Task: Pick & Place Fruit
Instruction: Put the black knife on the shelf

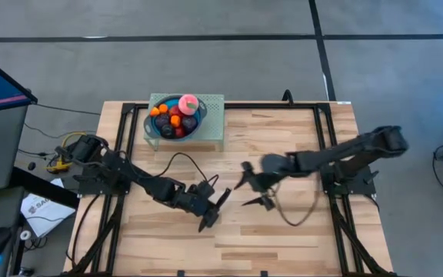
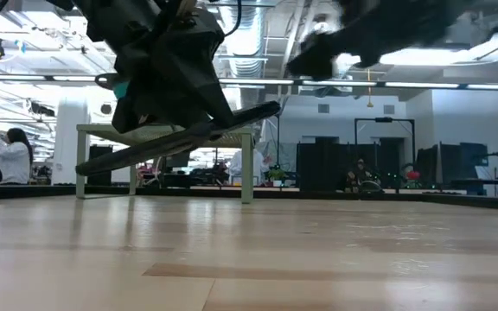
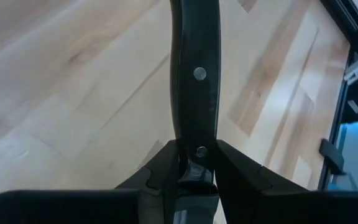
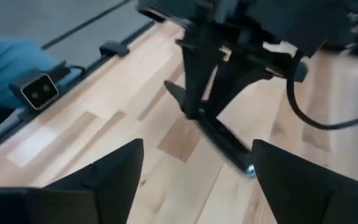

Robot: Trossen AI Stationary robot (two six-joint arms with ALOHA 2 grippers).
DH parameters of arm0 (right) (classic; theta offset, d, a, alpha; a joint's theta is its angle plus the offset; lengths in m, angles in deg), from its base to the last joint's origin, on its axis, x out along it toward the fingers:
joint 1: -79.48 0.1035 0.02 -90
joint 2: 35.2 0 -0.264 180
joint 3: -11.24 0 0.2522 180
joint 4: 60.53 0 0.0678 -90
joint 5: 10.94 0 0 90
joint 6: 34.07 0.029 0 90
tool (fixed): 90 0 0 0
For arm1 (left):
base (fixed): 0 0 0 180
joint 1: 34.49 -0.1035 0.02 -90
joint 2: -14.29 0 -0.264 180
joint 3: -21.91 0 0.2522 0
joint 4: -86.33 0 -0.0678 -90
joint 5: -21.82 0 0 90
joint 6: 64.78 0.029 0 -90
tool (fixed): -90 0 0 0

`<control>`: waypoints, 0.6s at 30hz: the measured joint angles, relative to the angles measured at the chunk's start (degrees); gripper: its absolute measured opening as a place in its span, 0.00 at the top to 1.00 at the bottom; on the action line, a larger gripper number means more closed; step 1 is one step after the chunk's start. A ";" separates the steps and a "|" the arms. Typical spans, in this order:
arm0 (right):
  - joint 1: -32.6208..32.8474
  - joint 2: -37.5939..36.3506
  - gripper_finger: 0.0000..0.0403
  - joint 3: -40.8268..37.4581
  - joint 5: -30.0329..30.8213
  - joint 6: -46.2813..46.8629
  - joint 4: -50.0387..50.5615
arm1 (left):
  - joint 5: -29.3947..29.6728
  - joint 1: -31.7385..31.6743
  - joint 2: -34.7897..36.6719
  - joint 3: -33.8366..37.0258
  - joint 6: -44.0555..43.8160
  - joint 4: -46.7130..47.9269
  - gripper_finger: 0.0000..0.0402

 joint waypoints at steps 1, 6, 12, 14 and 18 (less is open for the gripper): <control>-1.07 2.61 0.27 3.03 -2.15 -1.25 2.45 | -0.19 0.12 0.00 -0.01 0.68 -0.02 0.79; -4.07 13.85 0.26 15.42 -8.22 -4.52 13.65 | -1.00 0.80 0.00 -0.01 4.23 -0.06 0.79; -4.42 21.58 0.27 21.44 -15.68 -4.20 17.04 | -0.99 1.54 0.00 -0.01 6.10 -0.04 0.79; -4.18 22.73 0.29 22.38 -16.01 -3.82 16.63 | -0.99 1.54 0.00 -0.01 6.10 -0.04 0.79; -3.84 22.74 0.37 22.38 -16.03 -3.01 16.20 | -0.98 1.54 0.00 -0.01 6.11 -0.05 0.79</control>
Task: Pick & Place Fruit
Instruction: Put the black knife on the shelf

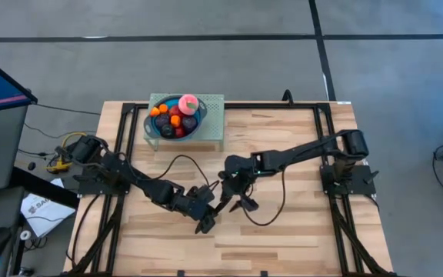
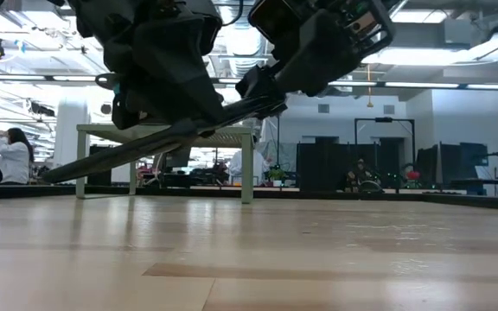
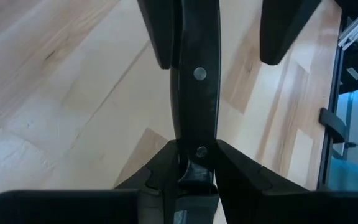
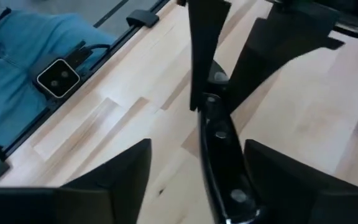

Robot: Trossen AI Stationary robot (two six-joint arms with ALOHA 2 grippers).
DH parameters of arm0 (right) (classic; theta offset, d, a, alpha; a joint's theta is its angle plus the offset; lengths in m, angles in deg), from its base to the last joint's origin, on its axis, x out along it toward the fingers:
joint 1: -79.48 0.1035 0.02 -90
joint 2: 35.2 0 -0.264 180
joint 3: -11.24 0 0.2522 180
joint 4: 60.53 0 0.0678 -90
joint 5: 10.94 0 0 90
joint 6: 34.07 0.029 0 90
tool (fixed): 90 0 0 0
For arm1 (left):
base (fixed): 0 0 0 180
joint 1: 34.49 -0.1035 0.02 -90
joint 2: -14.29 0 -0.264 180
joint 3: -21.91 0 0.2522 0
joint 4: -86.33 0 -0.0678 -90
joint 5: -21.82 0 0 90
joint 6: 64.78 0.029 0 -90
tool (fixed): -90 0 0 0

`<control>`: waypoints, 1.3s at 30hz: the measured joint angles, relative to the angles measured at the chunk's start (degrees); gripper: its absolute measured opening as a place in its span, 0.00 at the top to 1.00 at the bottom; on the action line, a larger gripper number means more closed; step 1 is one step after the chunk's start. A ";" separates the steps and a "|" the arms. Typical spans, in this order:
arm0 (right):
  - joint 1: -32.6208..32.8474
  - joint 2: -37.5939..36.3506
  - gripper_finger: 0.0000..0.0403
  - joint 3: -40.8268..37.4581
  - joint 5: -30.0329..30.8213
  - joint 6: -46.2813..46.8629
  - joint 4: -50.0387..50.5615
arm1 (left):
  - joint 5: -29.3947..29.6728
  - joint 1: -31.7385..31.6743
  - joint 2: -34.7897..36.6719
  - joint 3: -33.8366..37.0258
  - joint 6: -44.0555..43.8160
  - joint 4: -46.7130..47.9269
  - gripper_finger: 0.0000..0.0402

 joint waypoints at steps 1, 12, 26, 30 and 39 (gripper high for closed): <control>0.00 -0.07 0.39 0.00 0.02 0.32 -0.02 | 0.00 0.00 0.00 0.00 0.09 -0.02 0.79; -0.44 -0.69 0.78 0.06 0.10 3.65 1.90 | -0.01 0.02 0.04 -0.04 0.76 -0.20 0.79; 3.70 1.17 0.75 -1.13 5.46 6.80 3.11 | 1.53 -0.60 0.11 -0.04 2.16 -0.60 0.53; 5.63 1.13 0.79 -2.87 6.54 8.85 1.52 | -0.19 -2.00 2.54 0.09 2.33 -0.33 0.38; 12.50 -1.63 0.78 -16.02 19.03 19.10 -15.48 | 14.83 5.17 20.23 0.00 10.76 -0.16 0.30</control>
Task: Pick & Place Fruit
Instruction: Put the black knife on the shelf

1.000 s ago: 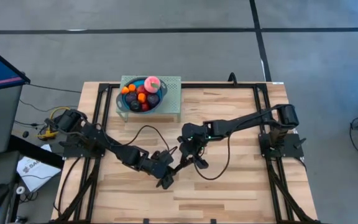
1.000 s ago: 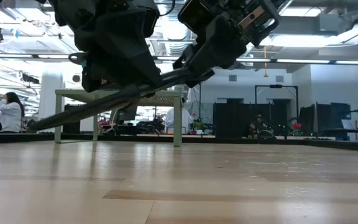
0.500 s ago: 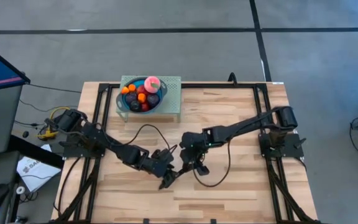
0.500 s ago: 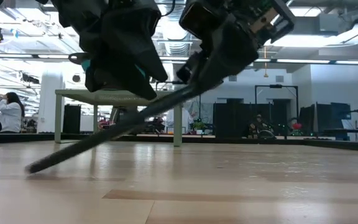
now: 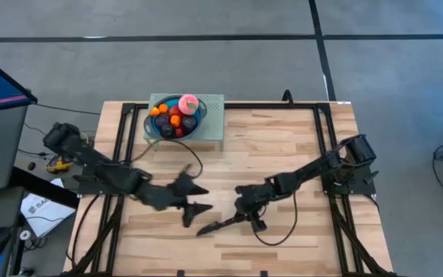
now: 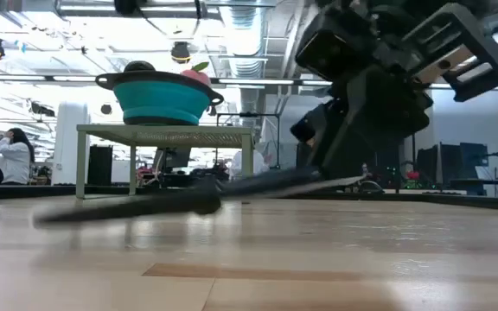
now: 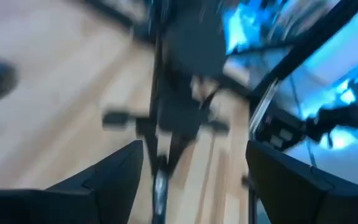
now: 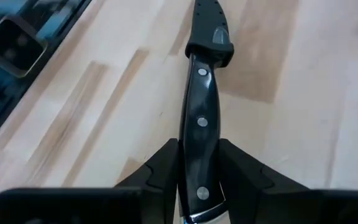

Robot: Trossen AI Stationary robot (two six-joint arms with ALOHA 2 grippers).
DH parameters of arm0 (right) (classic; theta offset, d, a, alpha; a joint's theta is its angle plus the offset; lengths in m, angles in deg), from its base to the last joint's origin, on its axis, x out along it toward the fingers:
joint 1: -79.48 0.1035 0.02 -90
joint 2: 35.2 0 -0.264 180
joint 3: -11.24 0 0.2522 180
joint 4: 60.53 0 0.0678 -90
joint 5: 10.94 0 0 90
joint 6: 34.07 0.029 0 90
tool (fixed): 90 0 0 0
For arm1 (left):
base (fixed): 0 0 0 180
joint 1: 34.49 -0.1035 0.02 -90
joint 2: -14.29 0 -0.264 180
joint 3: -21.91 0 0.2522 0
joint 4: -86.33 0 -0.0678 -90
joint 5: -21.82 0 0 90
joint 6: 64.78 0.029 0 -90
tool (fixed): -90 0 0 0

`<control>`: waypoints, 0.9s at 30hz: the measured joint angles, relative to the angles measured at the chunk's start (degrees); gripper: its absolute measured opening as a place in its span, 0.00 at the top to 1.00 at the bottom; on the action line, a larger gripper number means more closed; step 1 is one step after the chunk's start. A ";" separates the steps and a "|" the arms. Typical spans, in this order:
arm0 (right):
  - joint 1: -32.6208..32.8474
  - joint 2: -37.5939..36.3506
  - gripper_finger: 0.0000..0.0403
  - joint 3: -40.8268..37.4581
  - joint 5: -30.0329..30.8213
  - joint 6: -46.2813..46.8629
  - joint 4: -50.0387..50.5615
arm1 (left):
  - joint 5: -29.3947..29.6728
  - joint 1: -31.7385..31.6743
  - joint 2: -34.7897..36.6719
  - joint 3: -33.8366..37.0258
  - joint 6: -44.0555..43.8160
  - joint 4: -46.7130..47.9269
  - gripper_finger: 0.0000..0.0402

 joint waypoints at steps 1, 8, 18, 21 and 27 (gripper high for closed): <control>0.86 -0.58 0.78 -1.67 2.32 1.61 -2.94 | 3.17 2.02 2.07 0.00 1.59 -0.07 0.31; 5.18 -10.55 0.78 -9.15 22.34 9.27 -12.06 | 25.85 15.86 9.23 -0.02 10.52 -0.31 0.35; -5.07 -23.55 0.77 2.06 39.68 24.34 20.54 | 38.08 21.86 6.24 0.00 12.35 -0.32 0.39; -8.21 -23.89 0.77 6.04 42.41 26.52 28.81 | 38.07 21.82 5.01 0.00 12.31 -0.20 0.39; -16.40 -20.86 0.77 10.96 43.62 28.62 29.10 | 38.04 21.80 3.79 0.01 12.35 -0.22 0.39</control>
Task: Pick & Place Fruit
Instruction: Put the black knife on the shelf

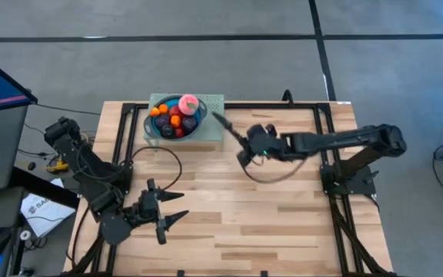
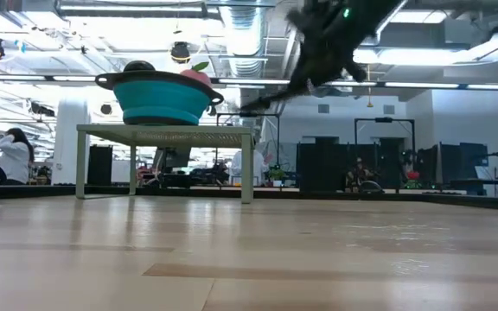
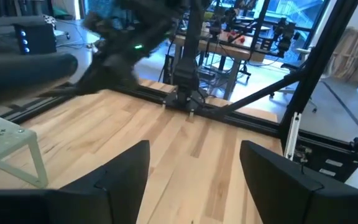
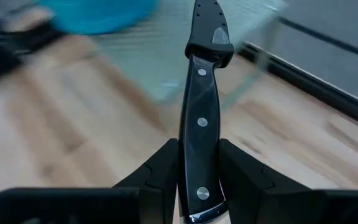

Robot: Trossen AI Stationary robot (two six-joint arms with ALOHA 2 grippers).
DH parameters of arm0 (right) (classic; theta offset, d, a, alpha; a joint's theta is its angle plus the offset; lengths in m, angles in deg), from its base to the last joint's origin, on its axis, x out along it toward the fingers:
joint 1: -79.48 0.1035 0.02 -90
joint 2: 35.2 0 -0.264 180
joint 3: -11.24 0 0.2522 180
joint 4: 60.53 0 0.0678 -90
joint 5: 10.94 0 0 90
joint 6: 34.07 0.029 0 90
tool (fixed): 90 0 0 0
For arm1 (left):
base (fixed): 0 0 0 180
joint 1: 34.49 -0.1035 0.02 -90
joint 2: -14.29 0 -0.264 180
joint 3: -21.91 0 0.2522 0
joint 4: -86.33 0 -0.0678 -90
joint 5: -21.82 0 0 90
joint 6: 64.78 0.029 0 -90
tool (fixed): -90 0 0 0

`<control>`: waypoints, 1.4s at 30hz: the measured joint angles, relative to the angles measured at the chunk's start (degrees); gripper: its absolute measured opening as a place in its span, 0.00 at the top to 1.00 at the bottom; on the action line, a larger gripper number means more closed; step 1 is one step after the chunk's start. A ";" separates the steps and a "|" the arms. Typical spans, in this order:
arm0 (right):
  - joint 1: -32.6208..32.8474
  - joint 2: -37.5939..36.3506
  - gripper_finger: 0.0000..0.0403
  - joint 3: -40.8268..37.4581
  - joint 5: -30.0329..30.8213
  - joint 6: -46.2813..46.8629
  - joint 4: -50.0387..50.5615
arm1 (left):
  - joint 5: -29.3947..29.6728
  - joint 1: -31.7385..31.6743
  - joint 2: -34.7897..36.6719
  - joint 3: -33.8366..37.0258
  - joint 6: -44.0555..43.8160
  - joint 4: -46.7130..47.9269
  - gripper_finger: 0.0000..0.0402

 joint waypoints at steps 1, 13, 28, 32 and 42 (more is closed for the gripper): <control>-1.59 1.00 0.77 0.48 -0.02 1.20 0.86 | 0.05 0.00 0.03 -0.01 -0.02 -0.08 0.39; -9.42 18.15 0.77 11.22 -6.68 4.88 -8.96 | 1.18 0.00 0.04 0.01 1.34 -0.80 0.41; -10.23 24.17 0.64 20.69 -8.41 4.34 -0.68 | 1.10 0.00 0.04 0.01 1.32 -1.12 0.41; -10.21 23.83 0.48 20.71 -8.93 2.26 -2.78 | 1.08 0.00 0.04 0.01 1.32 -1.08 0.41; -7.26 17.17 0.32 20.97 -13.57 -17.67 5.84 | 1.05 0.09 0.04 0.01 0.03 -1.07 0.41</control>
